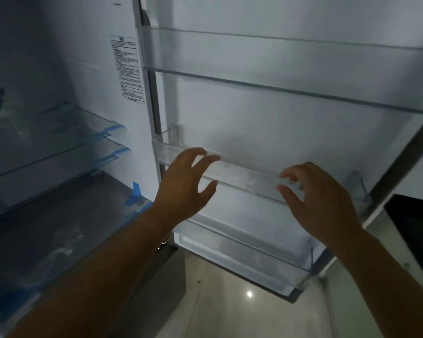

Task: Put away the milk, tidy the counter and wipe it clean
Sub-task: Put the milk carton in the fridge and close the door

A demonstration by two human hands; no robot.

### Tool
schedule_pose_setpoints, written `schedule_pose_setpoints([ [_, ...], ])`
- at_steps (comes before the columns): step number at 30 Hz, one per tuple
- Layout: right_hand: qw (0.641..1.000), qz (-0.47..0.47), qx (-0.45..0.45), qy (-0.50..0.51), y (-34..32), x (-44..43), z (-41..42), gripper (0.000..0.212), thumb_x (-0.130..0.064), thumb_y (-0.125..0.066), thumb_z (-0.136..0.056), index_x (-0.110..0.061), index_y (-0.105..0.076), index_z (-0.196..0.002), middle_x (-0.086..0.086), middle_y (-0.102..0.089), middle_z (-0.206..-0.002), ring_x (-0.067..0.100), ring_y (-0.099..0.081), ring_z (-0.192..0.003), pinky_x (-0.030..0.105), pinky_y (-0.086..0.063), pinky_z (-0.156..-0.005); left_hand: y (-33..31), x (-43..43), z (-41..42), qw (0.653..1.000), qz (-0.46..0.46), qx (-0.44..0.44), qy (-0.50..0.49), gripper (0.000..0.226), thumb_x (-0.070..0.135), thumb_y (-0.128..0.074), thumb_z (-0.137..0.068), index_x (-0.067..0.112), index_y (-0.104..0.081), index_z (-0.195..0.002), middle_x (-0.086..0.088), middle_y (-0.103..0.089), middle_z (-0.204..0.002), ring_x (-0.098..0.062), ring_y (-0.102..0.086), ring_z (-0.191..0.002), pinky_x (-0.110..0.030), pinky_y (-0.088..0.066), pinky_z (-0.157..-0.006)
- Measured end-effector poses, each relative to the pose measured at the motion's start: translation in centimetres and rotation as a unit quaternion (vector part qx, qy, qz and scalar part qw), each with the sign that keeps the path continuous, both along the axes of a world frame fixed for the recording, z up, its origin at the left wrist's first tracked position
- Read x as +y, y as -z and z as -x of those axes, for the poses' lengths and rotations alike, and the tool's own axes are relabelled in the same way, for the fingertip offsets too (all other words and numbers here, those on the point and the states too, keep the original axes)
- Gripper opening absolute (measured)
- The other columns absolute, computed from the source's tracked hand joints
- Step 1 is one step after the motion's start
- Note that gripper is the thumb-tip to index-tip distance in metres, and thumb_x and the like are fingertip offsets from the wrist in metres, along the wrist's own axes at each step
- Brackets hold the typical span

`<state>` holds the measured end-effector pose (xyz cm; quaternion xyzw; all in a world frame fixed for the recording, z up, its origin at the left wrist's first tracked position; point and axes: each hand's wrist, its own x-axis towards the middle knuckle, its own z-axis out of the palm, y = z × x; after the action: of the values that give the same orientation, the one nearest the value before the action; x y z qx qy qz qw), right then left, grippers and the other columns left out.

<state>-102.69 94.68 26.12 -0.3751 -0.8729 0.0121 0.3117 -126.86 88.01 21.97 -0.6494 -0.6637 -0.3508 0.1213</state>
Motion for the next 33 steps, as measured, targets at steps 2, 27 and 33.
schedule_pose_setpoints([
  [2, 1.000, 0.008, -0.004, 0.020, 0.1, 0.0, -1.6, 0.019, -0.026, -0.060, -0.088, -0.013, -0.061, -0.102, -0.001, -0.059, -0.092, 0.012, -0.051, -0.080, 0.023, -0.039, -0.065, 0.5, -0.3, -0.3, 1.000, 0.011, -0.017, -0.003, 0.054, 0.027, -0.065, -0.083, 0.025, -0.047, -0.134, -0.005, -0.046, -0.137, -0.021, -0.039, -0.130, -0.027, -0.033, -0.101],
  [27, 0.982, -0.029, 0.161, 0.094, 1.0, -18.6, -2.9, 0.029, -0.033, -0.055, -0.086, -0.014, -0.063, -0.107, 0.002, -0.063, -0.109, 0.015, -0.054, -0.105, 0.024, -0.039, -0.092, -2.4, -11.8, -3.6, 0.980, 0.013, -0.019, 0.195, 0.050, 0.048, -0.040, -0.091, 0.016, -0.055, -0.127, -0.004, -0.058, -0.126, -0.017, -0.049, -0.120, -0.023, -0.030, -0.105],
  [33, 0.969, -0.030, 0.232, 0.086, 0.6, -21.1, -4.6, 0.022, -0.026, -0.056, -0.086, -0.013, -0.064, -0.102, -0.004, -0.062, -0.099, 0.015, -0.057, -0.095, 0.011, -0.037, -0.083, 0.2, -15.0, -4.3, 0.975, -0.008, -0.085, 0.207, 0.047, 0.048, -0.035, -0.095, 0.015, -0.056, -0.120, -0.004, -0.057, -0.124, -0.021, -0.046, -0.125, -0.031, -0.030, -0.111],
])
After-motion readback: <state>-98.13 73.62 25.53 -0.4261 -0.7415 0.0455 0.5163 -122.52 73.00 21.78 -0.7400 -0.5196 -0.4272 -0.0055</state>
